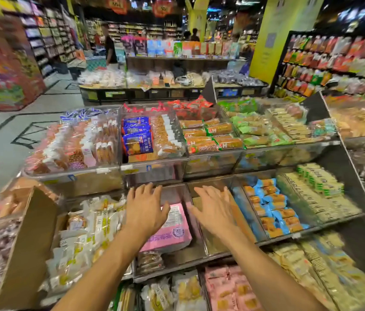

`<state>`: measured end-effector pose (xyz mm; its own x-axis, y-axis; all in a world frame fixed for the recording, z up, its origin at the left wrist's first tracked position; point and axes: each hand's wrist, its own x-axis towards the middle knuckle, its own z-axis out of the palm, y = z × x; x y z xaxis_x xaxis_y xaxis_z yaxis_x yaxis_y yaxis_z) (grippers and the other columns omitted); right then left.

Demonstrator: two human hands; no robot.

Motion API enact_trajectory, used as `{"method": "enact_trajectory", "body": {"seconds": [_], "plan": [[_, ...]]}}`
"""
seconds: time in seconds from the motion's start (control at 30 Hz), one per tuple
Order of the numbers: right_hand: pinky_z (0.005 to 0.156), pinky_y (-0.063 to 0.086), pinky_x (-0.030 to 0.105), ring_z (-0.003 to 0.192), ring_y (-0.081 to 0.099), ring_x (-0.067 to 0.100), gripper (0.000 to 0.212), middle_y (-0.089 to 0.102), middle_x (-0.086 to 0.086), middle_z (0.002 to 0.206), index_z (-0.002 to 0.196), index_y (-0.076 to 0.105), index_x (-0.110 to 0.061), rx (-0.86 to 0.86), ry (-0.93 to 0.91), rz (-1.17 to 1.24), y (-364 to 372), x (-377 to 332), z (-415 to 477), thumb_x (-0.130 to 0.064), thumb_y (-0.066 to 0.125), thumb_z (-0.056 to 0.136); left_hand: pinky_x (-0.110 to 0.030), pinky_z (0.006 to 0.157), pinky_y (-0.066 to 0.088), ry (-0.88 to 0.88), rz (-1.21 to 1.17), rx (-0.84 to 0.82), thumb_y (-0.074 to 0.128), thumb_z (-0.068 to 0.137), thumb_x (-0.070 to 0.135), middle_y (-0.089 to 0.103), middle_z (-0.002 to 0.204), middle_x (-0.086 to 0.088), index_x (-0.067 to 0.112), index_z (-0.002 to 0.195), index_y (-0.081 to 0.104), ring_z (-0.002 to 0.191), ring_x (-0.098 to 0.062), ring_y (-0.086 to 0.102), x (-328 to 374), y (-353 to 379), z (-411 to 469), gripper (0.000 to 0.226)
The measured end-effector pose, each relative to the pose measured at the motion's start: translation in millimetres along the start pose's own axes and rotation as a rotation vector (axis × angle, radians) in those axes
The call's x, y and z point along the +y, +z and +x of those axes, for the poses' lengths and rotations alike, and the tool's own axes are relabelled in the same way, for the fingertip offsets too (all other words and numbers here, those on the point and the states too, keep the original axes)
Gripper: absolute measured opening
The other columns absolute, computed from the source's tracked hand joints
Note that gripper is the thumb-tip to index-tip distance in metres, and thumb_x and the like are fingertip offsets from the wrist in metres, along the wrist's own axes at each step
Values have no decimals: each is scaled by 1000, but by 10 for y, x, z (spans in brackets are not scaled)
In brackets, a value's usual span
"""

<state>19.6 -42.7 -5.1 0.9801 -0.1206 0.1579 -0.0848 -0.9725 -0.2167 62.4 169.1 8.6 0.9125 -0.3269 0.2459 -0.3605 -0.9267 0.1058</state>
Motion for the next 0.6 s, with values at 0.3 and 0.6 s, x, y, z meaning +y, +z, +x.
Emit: {"method": "enact_trajectory", "body": {"seconds": [0.3, 0.6], "plan": [[126, 9, 63, 147, 39, 26, 62, 50, 2, 152, 147, 50, -36, 69, 288, -85, -682, 1001, -733, -72, 46, 97, -60, 108, 37, 315, 119, -96, 27, 80, 64, 66, 128, -11, 25, 130, 66, 118, -38, 60, 1322, -118, -7, 75], [111, 42, 49, 133, 51, 31, 64, 54, 3, 144, 148, 50, -28, 246, 605, -96, -1285, 2400, -2260, -66, 53, 97, -59, 122, 19, 645, 120, -115, 33, 101, 65, 42, 160, -9, 27, 159, 35, 148, -34, 35, 3460, -203, -317, 70]]}}
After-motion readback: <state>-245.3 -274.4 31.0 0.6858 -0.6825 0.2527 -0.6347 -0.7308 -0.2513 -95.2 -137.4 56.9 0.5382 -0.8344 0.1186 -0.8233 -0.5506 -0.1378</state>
